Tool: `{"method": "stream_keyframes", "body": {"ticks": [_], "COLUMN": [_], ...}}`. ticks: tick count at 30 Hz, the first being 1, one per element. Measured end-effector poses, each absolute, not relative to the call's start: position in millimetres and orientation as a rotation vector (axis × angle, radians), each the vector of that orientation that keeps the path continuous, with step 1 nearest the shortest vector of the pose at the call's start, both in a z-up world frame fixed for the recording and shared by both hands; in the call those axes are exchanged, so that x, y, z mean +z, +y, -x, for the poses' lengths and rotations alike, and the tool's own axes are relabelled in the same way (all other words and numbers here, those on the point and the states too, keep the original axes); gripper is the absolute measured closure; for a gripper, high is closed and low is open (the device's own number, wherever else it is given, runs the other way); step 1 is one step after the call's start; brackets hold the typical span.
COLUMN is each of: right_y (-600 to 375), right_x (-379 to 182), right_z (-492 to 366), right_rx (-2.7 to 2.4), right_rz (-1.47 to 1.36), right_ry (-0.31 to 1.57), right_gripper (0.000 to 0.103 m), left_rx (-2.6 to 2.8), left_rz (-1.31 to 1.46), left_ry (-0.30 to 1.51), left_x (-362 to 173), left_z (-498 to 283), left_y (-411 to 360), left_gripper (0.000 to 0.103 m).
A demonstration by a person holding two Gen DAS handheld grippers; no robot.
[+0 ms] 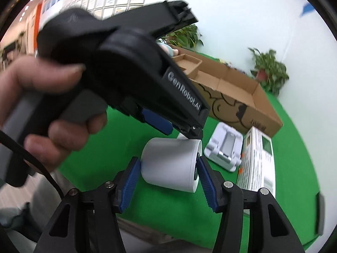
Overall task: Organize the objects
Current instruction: 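Grasp the hair dryer handle with left gripper while right gripper grasps its head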
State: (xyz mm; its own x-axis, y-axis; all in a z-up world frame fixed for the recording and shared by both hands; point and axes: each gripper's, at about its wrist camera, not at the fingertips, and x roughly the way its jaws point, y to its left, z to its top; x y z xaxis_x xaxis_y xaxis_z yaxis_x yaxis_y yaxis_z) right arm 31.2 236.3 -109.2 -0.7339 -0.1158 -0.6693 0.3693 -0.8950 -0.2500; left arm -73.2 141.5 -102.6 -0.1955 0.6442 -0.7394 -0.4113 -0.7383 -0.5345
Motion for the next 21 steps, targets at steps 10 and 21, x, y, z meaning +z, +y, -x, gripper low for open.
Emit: {"method": "stream_keyframes", "body": {"ticks": [10,21], "right_y": [236.3,276.8], "right_x": [-98.1,-111.9], "right_z": [-22.3,-28.4], "right_rx": [-2.624,-2.634], "right_rz": [-0.946,-1.127], "right_ry": [0.430,0.239], "right_gripper": [0.072,0.064], "left_rx": [1.945,1.863], "left_rz": [1.430,1.528], "left_ry": [-0.339,-0.319], "left_x": [-108.0,-122.8], "left_z": [95.5,99.1], "left_y": [130.7,165.1], "left_gripper": [0.059,0.060]}}
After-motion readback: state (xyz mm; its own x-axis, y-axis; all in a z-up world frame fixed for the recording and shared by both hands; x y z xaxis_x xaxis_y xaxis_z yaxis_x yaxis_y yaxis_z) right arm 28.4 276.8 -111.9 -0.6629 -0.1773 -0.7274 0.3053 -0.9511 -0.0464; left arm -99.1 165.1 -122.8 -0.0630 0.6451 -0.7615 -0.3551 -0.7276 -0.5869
